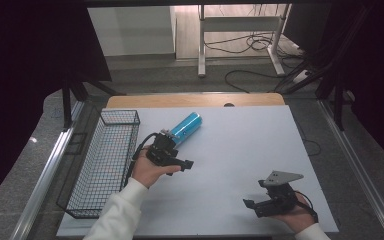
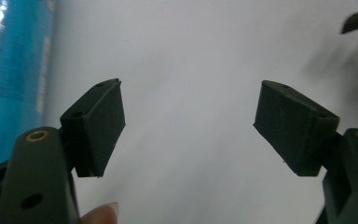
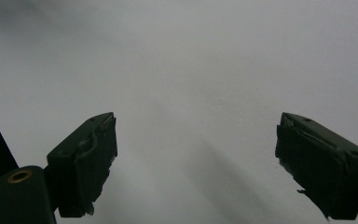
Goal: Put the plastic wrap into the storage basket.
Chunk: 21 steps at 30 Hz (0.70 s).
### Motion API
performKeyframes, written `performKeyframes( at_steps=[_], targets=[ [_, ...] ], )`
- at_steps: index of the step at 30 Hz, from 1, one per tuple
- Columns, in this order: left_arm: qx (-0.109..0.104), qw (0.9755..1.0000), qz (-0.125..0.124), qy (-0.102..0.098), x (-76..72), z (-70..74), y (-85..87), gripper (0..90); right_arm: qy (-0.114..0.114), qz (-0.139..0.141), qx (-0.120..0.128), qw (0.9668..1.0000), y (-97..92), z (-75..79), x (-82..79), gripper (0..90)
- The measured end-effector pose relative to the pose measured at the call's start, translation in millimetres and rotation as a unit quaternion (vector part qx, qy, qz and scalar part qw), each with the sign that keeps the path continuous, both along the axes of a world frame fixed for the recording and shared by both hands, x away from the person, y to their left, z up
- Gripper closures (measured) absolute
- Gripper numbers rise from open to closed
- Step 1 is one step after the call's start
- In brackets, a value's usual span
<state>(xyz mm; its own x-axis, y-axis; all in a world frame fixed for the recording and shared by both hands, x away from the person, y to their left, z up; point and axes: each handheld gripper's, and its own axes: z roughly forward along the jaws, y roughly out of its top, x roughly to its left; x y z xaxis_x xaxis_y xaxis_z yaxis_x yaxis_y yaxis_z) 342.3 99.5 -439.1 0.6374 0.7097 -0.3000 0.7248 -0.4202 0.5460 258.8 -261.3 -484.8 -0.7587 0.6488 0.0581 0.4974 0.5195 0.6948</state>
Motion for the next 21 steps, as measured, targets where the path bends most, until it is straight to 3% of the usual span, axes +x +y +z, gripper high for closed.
performKeyframes(
  at_steps=[6, 11, 13, 15, 21],
  targets=[
    [0.014, 0.9997, 0.017, 0.004, 24.6, -9.3, 6.0, 26.3, 0.001, 0.0, -0.004, 1.0, -0.3, -1.3, 0.3, 13.4],
    [0.013, 0.9996, 0.023, 0.009, 35.6, -12.9, 10.7, 27.6, 0.002, 0.001, -0.006, 1.0, 0.4, -1.5, -0.5, 13.4],
    [0.025, 0.9994, 0.021, 0.008, 40.4, -13.9, 12.9, 27.4, 0.002, 0.002, -0.007, 1.0, 0.3, -1.9, -0.5, 13.4],
    [0.025, 0.9994, 0.022, 0.01, 44.3, -14.4, 15.3, 27.3, 0.003, 0.002, -0.007, 1.0, 0.2, -2.3, -0.3, 13.4],
    [0.028, 0.9985, 0.046, 0.005, 54.7, -17.9, 21.1, 24.1, 0.003, 0.004, -0.009, 0.9999, 0.6, -2.6, -0.6, 13.4]
  ],
)
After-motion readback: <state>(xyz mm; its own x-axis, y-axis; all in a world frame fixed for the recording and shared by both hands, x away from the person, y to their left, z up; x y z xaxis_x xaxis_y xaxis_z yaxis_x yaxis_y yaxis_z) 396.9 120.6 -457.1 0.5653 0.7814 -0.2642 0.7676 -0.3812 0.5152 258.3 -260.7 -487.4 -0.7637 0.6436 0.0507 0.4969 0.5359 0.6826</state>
